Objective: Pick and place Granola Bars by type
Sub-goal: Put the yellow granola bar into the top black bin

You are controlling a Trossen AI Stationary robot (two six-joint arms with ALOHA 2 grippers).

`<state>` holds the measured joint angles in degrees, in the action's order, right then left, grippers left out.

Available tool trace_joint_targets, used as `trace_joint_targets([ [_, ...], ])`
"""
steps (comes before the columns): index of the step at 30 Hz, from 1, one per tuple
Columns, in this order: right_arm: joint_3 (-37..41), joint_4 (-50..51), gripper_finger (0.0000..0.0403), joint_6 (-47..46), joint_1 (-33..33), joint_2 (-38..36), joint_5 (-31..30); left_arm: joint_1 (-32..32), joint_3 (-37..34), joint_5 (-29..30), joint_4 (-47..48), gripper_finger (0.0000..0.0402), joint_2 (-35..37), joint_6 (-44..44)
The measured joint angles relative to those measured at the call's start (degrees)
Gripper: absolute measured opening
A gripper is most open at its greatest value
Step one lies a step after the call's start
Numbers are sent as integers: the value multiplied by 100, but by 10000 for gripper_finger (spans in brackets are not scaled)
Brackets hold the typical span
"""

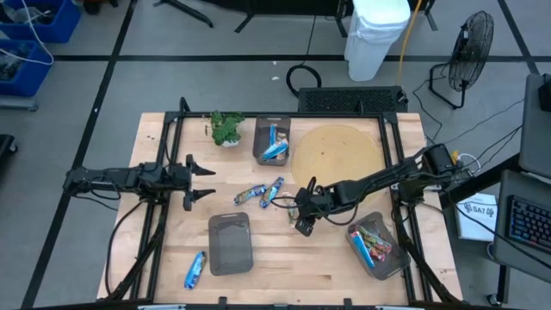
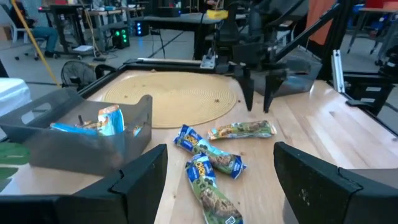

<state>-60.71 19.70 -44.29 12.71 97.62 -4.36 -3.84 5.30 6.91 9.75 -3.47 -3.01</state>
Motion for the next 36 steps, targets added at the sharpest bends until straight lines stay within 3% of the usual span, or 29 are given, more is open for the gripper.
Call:
trace_joint_targets([
  [10,2,-799,141,11,-39,463,9,0,0,-105,393,296,210,22],
  [19,2,-773,141,-114,-39,477,7,0,0,-106,389,296,211,-18],
  [36,797,-2282,141,-334,-39,475,-13,-2,0,-102,365,296,211,-170],
])
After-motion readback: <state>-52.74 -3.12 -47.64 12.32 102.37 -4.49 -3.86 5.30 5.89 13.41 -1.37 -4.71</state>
